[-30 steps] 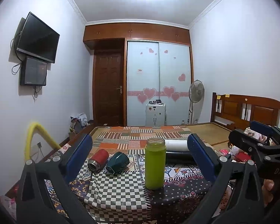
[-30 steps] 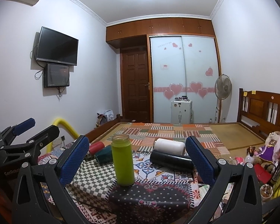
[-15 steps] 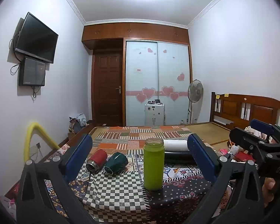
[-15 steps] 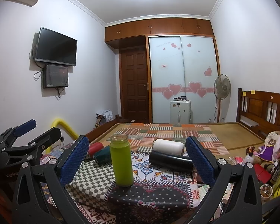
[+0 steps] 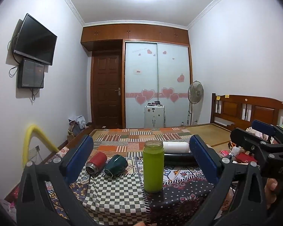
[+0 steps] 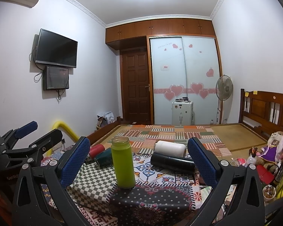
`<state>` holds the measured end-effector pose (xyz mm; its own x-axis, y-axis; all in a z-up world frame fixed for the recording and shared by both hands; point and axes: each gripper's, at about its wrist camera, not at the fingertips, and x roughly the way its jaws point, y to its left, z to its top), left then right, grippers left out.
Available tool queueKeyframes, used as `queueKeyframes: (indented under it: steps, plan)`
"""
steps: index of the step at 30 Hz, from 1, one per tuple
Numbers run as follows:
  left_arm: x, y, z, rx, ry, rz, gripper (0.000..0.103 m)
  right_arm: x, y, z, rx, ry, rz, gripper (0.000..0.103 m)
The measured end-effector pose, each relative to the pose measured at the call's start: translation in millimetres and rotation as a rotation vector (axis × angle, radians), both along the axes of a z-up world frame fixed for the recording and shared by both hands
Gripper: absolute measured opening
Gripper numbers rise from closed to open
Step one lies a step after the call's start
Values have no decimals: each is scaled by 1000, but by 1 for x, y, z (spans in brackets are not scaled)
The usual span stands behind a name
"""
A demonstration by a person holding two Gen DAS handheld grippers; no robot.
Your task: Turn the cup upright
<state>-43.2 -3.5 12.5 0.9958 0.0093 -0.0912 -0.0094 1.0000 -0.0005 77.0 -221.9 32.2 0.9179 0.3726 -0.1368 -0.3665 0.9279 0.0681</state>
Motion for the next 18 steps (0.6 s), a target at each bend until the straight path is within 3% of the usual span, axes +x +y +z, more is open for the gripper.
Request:
queueKeyframes:
  steps: [18]
  plan:
    - [0,-1,-1,-4,11,-6,103,-2,1,3,1,0,0,103]
